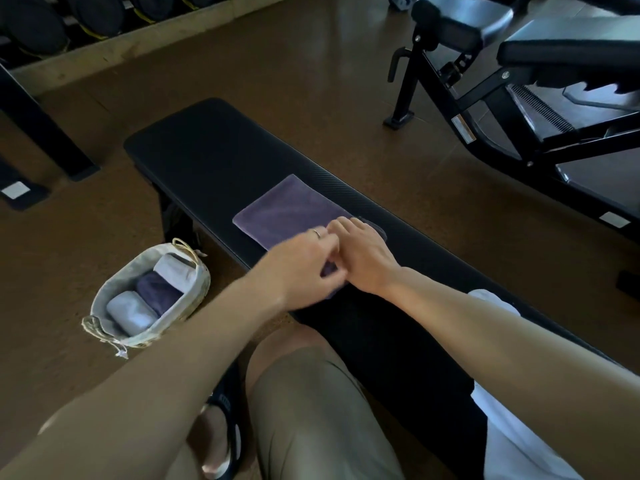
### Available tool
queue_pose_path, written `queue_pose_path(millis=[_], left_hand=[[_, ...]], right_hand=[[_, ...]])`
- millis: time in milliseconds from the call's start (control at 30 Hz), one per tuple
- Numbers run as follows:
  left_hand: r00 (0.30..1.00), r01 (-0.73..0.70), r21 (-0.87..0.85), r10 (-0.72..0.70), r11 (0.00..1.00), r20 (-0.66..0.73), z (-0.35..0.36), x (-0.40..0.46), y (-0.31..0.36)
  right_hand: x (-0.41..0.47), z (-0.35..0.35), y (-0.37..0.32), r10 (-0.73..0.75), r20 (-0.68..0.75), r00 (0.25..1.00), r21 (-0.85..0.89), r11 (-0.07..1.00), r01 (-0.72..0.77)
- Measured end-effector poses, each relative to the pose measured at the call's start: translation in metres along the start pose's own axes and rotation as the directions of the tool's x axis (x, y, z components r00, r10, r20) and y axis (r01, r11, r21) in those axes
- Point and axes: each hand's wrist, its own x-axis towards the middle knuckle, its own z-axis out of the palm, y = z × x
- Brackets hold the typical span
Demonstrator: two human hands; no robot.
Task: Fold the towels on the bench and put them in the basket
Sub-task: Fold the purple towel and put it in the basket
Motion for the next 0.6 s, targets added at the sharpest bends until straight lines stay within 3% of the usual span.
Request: queue_pose_path(millis=[100, 267, 433, 600], left_hand=[[0.998, -0.066, 0.199, 0.066, 0.978, 0.006, 0.022, -0.008, 0.006], [0.998, -0.026, 0.400, 0.048, 0.916, -0.044, 0.035, -0.018, 0.013], [0.994, 0.098, 0.412, -0.072, 0.906, -0.078, 0.033, -0.022, 0.024], [0.982, 0.186, 0.419, -0.154, 0.889, -0.110, 0.033, -0.024, 0.031]], right_hand=[[0.000, -0.014, 0.000, 0.013, 0.076, 0.997, 0.076, 0.997, -0.019], [-0.003, -0.028, 0.009, -0.051, 0.067, 0.996, 0.077, 0.996, 0.045], [-0.014, -0.048, 0.027, -0.120, 0.044, 0.992, -0.032, 0.992, 0.122], [-0.019, -0.059, 0.038, -0.120, 0.237, 0.964, -0.110, 0.983, 0.149]])
